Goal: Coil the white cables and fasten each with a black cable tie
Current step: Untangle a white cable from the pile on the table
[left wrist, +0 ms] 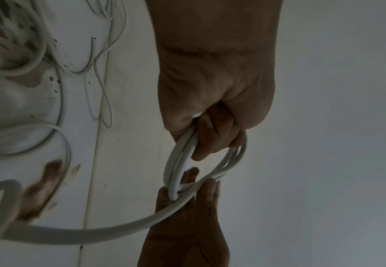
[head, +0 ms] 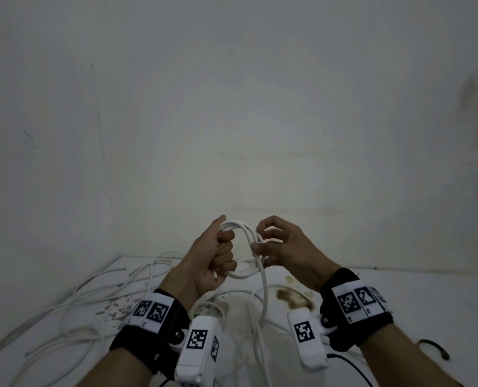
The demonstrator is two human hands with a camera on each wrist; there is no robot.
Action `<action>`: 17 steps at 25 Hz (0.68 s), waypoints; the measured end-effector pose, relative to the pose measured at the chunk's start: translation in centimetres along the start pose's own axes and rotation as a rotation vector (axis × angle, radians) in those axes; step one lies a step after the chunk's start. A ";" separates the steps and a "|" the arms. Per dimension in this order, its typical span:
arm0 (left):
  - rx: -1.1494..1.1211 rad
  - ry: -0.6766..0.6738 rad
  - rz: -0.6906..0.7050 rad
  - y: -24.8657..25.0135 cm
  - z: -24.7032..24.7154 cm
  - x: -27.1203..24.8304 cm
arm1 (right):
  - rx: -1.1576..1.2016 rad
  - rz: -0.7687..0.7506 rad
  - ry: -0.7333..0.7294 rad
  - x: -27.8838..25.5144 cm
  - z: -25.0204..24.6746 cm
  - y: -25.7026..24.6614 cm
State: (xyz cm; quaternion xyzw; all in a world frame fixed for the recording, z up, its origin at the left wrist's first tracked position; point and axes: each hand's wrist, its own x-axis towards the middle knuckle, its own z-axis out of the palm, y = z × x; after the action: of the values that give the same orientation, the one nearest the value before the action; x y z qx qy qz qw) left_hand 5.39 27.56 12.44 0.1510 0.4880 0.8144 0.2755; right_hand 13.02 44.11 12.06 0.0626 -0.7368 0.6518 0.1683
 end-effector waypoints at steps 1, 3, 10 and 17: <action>0.015 -0.014 -0.001 0.0 0.0 -0.1 | 0.058 0.031 -0.052 -0.1 0.1 0.1; 0.059 -0.024 -0.007 0.1 0.0 -0.2 | -0.025 0.014 -0.085 -0.2 0.2 0.1; 0.233 0.051 0.025 -0.2 -0.1 -0.4 | -0.560 -0.191 0.158 -0.3 1.0 0.1; 0.314 0.065 0.010 -0.3 0.7 -0.3 | -0.860 -0.297 0.245 -0.3 0.6 0.9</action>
State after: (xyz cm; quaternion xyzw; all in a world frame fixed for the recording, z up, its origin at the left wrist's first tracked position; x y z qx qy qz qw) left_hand 6.06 27.99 12.53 0.1681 0.6172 0.7338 0.2286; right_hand 12.95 43.65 11.06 0.0148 -0.8977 0.2590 0.3562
